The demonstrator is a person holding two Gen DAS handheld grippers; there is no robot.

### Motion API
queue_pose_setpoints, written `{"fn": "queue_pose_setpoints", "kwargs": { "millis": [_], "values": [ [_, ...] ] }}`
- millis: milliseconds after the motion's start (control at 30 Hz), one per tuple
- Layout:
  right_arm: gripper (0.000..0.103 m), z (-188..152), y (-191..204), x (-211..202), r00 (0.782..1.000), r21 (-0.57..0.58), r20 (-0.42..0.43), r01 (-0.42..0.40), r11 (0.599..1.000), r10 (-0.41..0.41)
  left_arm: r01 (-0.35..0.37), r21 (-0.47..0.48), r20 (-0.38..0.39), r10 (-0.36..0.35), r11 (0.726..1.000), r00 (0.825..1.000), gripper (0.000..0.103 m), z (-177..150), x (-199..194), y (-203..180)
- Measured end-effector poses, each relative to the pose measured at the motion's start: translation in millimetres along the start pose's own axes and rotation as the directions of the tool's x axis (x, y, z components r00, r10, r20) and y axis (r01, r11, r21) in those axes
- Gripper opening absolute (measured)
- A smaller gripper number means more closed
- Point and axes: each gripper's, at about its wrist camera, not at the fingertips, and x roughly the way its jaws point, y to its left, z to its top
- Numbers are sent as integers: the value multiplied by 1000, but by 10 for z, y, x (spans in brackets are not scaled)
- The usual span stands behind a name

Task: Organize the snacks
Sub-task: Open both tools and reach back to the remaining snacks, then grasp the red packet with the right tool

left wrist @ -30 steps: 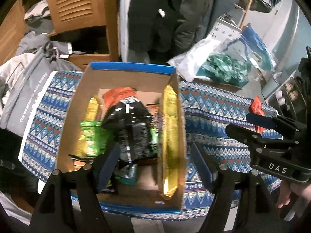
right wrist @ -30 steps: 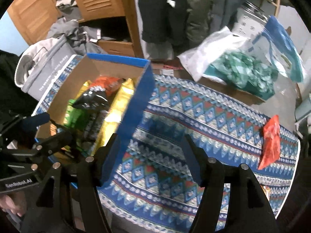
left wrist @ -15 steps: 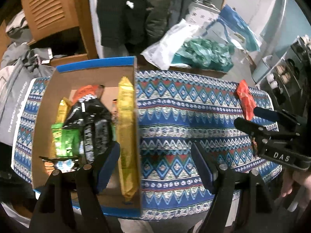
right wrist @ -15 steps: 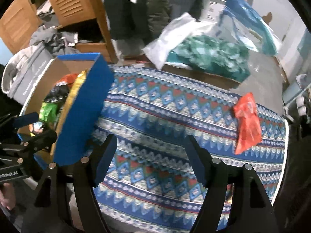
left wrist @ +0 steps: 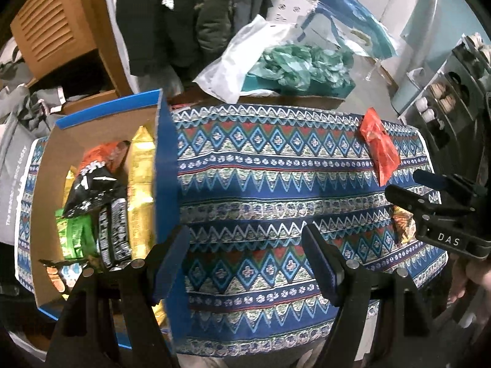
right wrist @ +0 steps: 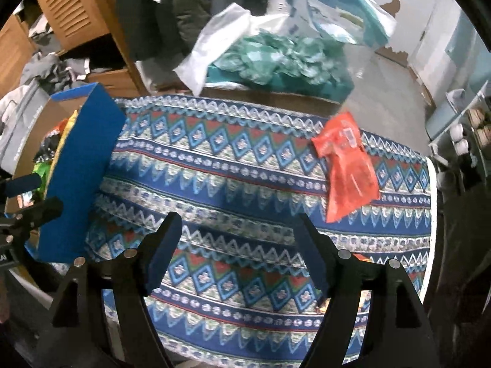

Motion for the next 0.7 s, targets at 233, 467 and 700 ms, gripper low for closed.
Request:
{"fn": "queue_pose_setpoints", "kwargs": {
  "millis": [233,467,700],
  "values": [
    [75,-46,-246,88,1000,10,-18,21,1000,-21,-14,18,-26,14,1000,1000,77,65,200,-189],
    [75,-3,-551,261,996,-12,-58,64,998,-65,-37,17,-31,37,999,999,77,214,393,-333],
    [75,206,-1007,638,990,27,-127,69,997,-65,-40,40,-32,41,998,999,77,471,701,-530]
  ]
}}
